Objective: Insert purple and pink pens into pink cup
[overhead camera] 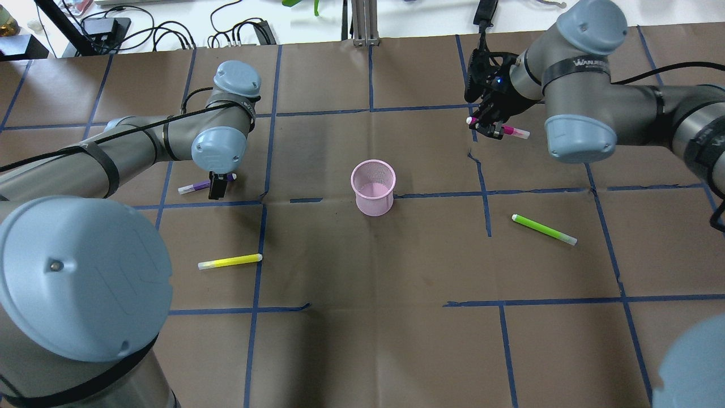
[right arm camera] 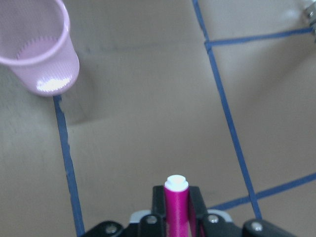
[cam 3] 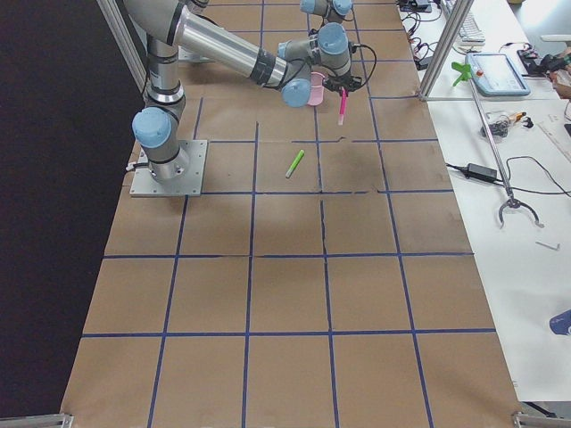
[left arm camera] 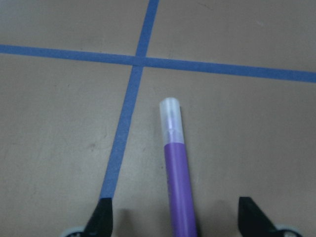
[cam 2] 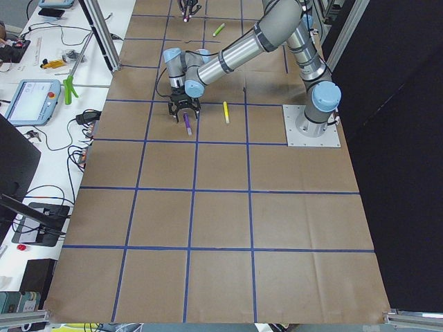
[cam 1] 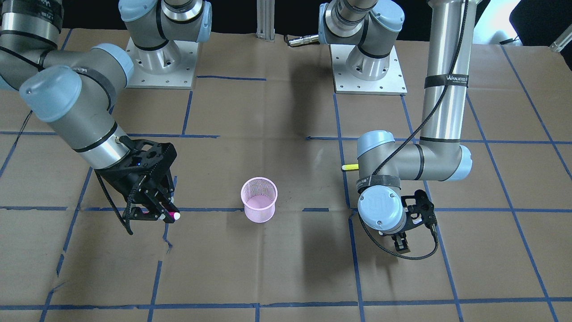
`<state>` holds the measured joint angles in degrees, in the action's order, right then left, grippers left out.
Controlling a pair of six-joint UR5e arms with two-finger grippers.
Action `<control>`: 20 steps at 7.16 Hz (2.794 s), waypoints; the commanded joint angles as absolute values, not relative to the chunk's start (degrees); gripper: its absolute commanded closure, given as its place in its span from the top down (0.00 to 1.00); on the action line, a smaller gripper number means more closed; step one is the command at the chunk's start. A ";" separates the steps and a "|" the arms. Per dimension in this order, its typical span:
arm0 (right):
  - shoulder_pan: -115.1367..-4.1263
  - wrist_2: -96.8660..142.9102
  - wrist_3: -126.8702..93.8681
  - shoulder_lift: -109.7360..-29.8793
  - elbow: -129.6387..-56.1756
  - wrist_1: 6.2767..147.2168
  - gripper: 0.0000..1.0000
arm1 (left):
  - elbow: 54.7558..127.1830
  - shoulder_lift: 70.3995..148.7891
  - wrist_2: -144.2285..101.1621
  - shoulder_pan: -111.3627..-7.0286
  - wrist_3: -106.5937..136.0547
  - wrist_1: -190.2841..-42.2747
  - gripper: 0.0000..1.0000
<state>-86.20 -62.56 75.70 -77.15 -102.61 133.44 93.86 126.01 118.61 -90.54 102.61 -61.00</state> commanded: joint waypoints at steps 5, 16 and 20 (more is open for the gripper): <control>-92.61 -40.17 64.17 -76.65 -102.92 147.98 0.16 | 93.78 125.86 118.48 -90.53 102.31 -61.08 0.19; -98.95 -40.78 54.85 -69.35 -114.52 170.85 0.16 | 93.87 107.00 116.46 -89.39 93.09 -73.35 0.00; -99.06 -41.22 54.23 -68.91 -117.33 172.25 0.17 | 92.64 96.17 100.59 -87.99 80.81 -76.11 0.00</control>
